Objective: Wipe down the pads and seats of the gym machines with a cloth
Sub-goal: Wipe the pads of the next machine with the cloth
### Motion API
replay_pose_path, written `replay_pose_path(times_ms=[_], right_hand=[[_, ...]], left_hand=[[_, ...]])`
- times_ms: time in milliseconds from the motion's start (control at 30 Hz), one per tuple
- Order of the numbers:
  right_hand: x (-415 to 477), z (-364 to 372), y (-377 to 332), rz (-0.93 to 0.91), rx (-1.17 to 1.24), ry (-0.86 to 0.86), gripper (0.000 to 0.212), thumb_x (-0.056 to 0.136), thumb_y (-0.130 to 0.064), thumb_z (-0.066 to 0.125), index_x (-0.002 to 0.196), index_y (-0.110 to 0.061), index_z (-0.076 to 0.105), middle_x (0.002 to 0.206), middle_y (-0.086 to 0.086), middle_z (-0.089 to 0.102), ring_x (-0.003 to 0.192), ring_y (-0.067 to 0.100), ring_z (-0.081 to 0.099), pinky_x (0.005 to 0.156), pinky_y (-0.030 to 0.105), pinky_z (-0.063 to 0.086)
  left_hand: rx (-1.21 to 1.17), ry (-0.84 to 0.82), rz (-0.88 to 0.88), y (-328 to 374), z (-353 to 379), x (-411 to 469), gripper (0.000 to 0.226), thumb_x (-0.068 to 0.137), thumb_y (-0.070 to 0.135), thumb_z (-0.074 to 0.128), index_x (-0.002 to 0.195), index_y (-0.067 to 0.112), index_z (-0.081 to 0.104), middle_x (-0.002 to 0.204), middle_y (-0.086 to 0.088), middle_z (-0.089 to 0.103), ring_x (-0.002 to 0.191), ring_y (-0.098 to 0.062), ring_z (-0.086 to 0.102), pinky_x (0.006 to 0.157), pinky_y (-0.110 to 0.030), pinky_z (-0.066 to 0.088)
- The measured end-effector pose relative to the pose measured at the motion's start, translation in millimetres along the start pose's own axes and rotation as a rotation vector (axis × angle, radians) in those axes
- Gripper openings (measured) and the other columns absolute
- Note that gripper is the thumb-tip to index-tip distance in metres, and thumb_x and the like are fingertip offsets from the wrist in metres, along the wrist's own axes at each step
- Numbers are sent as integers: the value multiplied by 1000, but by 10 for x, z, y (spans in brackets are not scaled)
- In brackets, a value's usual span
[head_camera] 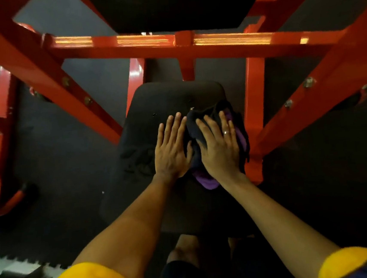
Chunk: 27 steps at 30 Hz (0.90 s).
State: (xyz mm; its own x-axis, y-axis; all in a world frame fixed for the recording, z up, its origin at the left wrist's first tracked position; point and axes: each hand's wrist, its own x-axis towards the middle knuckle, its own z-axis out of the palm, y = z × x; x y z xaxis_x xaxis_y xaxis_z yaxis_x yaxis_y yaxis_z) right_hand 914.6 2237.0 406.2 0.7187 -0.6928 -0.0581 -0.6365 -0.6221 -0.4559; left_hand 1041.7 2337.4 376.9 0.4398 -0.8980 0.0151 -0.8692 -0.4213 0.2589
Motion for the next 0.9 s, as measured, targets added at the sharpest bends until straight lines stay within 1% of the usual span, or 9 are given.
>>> replay_pose_path(times_ms=[133,200,267,367,433,567,667,767,900], right_hand=[[-487,-63,210,-204,-20,-108,60,95,-32,51,154,-26,44,162,-1,37,158,28,12,126,52,18],[-436,-75,242,-225,-45,-127,65,93,-34,53,156,-28,40,164,0,33,158,29,10,126,50,16],[-214,-34,111,-195,-72,-113,68,92,-33,58,157,-28,37,165,3,31,157,32,12,127,51,14],[106,113,-216,-187,-82,-106,67,93,-27,61,156,-25,39,164,8,34,156,37,14,126,55,15],[123,155,-311,-262,-95,-134,65,95,-25,60,156,-23,39,163,7,36,156,37,14,126,55,15],[-234,26,-16,-502,-105,-198,64,93,-24,57,155,-26,41,163,2,36,157,32,14,126,52,17],[-145,31,36,-468,-102,-159,68,92,-21,65,155,-28,41,164,3,33,156,33,14,126,52,16],[154,273,-364,-405,-105,-121,66,91,-17,68,153,-23,44,162,10,36,154,41,17,125,56,15],[102,466,-745,-541,-104,-177,65,94,-20,61,156,-20,40,162,10,36,155,40,15,125,58,17]], left_hand=[[-37,64,-240,4,-7,-46,65,103,40,41,159,11,26,167,-7,18,156,-22,10,127,-47,10],[-45,100,-337,11,-12,-77,61,103,38,38,157,9,31,166,-8,25,155,-22,15,127,-46,10],[-70,106,-402,25,-11,-92,59,104,36,37,156,9,33,165,-8,27,155,-21,16,127,-44,9],[-98,131,-519,6,-8,-150,58,103,33,34,156,9,34,164,-9,29,154,-23,18,127,-46,12],[-115,139,-590,-43,-29,-224,59,103,34,31,156,9,33,164,-9,28,154,-23,18,127,-46,11],[-106,135,-649,-151,-93,-461,61,105,40,28,158,11,28,166,-7,23,155,-20,13,127,-41,4],[-107,160,-724,-251,-138,-621,60,105,39,30,159,13,26,167,-6,21,156,-20,12,128,-40,2],[-116,184,-781,-324,-147,-740,59,105,38,31,159,13,27,166,-7,23,155,-21,13,128,-40,2],[-141,195,-870,-380,-158,-869,57,107,33,34,159,13,25,167,-8,20,156,-21,10,128,-39,0]])
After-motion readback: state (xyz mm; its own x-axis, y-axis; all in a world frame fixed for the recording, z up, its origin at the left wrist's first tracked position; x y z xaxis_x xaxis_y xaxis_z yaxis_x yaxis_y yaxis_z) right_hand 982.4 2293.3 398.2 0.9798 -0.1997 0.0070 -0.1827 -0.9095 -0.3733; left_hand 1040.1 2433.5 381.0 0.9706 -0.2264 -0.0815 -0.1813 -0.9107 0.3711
